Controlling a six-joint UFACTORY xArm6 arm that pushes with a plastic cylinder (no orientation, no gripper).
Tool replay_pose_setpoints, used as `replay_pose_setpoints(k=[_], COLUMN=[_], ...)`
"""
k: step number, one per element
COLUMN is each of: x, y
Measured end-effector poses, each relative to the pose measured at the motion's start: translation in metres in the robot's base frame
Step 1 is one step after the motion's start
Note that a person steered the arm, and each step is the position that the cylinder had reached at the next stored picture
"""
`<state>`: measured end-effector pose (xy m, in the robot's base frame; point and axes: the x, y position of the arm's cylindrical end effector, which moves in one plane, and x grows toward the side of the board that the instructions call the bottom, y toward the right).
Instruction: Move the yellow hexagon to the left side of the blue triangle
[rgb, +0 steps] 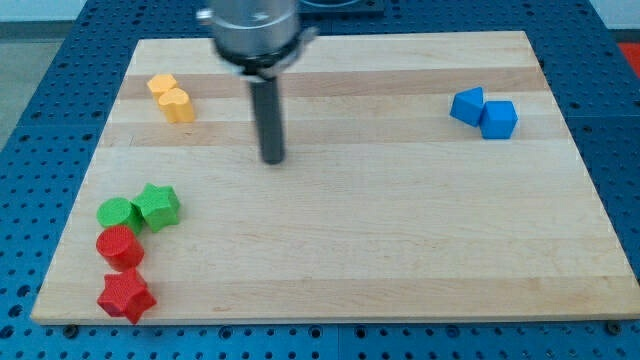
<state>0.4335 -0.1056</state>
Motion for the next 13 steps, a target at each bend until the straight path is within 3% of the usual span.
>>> replay_pose_setpoints(k=[2,3,5,6,9,13], x=[0.016,-0.042,-0.136,-0.129,-0.12,-0.11], y=[-0.145,-0.186,-0.198,-0.199,-0.095,0.159])
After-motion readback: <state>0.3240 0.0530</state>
